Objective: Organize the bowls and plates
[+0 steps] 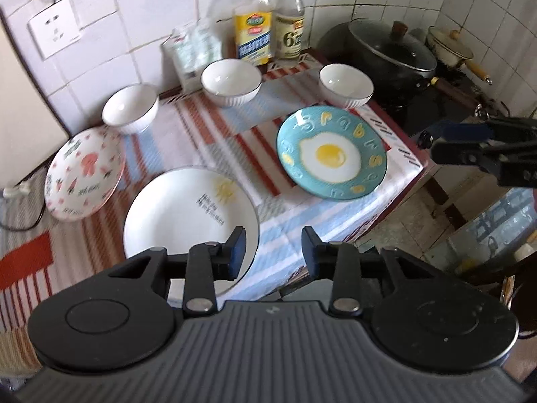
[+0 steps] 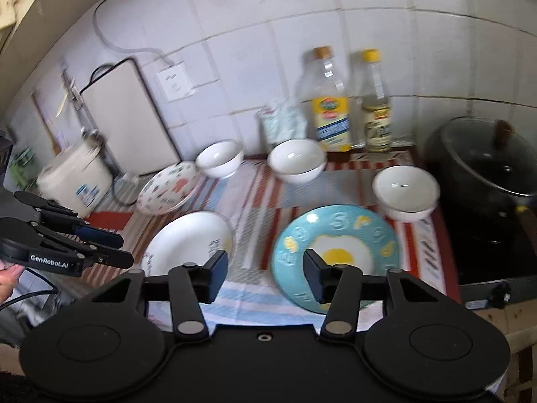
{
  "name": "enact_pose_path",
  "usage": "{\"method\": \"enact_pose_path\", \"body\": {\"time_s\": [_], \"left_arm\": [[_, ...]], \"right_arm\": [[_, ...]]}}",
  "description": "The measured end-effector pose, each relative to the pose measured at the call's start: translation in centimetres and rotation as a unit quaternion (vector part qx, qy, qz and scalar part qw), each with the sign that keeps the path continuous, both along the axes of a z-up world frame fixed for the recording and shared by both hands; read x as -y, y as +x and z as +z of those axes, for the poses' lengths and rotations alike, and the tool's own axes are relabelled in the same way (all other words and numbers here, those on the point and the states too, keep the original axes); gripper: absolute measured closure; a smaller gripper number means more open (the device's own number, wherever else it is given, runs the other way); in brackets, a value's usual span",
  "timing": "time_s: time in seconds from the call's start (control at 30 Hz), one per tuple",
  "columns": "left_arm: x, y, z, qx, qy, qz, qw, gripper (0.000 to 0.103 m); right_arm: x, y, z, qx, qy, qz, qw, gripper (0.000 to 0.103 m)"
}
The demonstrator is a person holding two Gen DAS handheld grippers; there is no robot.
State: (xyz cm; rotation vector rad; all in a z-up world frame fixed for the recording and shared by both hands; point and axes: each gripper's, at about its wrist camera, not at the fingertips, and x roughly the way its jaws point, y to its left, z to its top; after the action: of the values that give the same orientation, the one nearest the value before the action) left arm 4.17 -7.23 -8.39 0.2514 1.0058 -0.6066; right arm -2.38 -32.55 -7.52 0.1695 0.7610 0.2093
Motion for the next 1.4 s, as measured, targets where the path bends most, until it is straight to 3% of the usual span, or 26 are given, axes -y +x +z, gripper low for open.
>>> {"method": "enact_pose_path", "body": {"time_s": [0.13, 0.4, 0.77, 0.83, 1.1, 1.27, 1.4], "left_arm": [[1.9, 1.3, -0.6, 0.003, -0.004, -0.009, 1.0000, 0.068], [4.5, 4.7, -4.1, 0.011, -0.022, -0.005, 0.9997, 0.068], [8.3, 8.1, -9.6, 0.010, 0.004, -0.026, 0.9996, 0.067], [8.9, 8.4, -10.2, 0.014, 0.007, -0.030, 0.9994, 0.064], [10.7, 11.0, -13.2, -0.021, -0.003, -0.016, 0.9997, 0.062], [11.6, 12.7, -15.0, -0.034, 0.011, 0.027, 0.9990, 0.062], [11.8, 13.9, -16.3, -0.060, -0.012, 0.036, 0.9975, 0.065]], "right_arm": [[2.0, -0.3, -0.5, -0.006, -0.008, -0.058, 0.998, 0.041], [4.1, 0.3, -3.0, -0.003, -0.013, -0.079, 0.997, 0.041], [6.4, 2.8, -9.5, -0.021, 0.018, -0.111, 0.993, 0.040], [6.9, 3.3, -10.6, -0.029, 0.023, -0.120, 0.992, 0.040], [8.5, 5.0, -14.1, -0.059, 0.064, -0.152, 0.985, 0.040], [8.8, 6.1, -15.7, -0.074, 0.082, -0.182, 0.977, 0.040], [8.6, 6.1, -16.8, -0.080, 0.101, -0.229, 0.965, 0.040]]}}
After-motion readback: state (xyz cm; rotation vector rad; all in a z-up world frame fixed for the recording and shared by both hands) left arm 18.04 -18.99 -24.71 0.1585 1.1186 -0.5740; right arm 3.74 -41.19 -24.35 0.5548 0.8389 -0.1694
